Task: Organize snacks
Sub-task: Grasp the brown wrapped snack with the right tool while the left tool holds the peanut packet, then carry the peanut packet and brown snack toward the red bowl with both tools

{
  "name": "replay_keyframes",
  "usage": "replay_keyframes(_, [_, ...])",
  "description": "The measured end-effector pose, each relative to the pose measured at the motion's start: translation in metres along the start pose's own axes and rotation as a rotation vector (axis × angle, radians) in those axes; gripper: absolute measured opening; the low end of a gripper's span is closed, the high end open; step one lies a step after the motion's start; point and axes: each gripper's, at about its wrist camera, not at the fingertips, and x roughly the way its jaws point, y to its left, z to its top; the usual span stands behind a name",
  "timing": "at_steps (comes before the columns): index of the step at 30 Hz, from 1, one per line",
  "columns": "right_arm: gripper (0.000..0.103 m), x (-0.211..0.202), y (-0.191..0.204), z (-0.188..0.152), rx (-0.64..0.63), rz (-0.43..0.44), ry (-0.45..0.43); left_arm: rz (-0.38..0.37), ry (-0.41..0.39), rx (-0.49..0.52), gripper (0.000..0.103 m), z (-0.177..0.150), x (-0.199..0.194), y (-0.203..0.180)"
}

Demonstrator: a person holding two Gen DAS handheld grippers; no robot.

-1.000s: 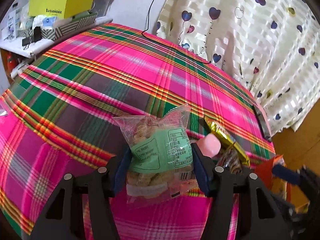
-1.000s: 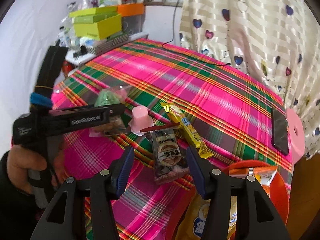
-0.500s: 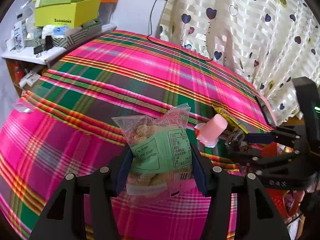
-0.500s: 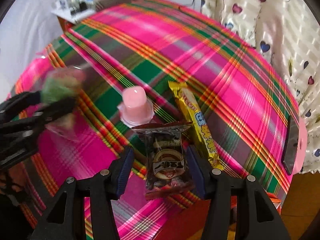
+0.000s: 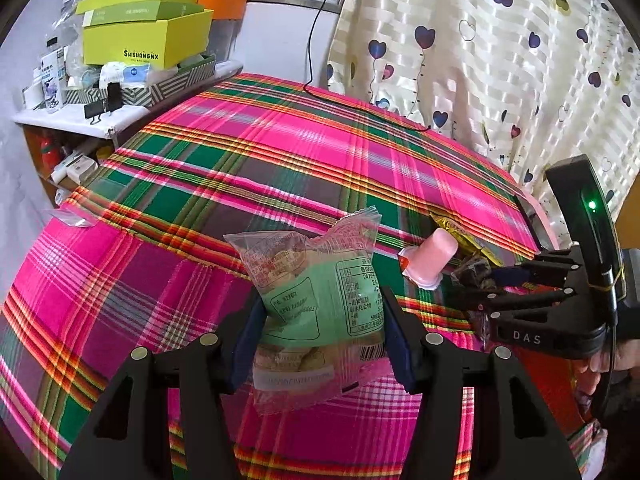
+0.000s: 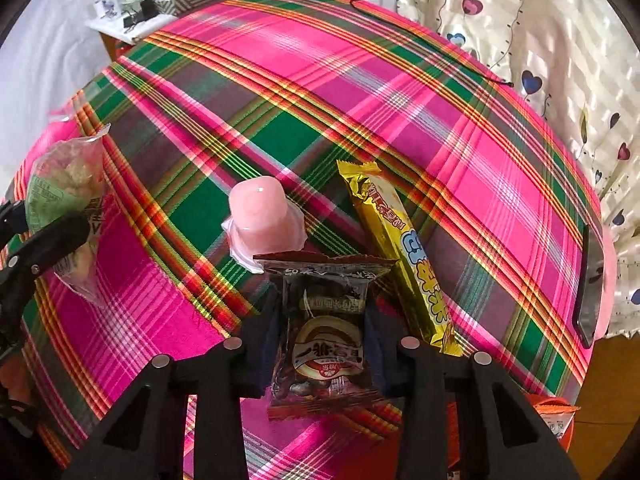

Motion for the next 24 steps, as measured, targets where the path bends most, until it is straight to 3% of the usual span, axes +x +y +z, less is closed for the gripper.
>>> replay_keyframes(13, [0.033, -0.054, 0.008, -0.022, 0.052, 0.035, -0.187, 0.003, -0.05, 0.025, 0.056, -0.004, -0.028, -0.013])
replay_keyframes(24, [0.033, -0.12, 0.021, -0.067, 0.124, 0.086, -0.373, -0.009, -0.13, 0.083, 0.056, -0.005, -0.07, -0.038])
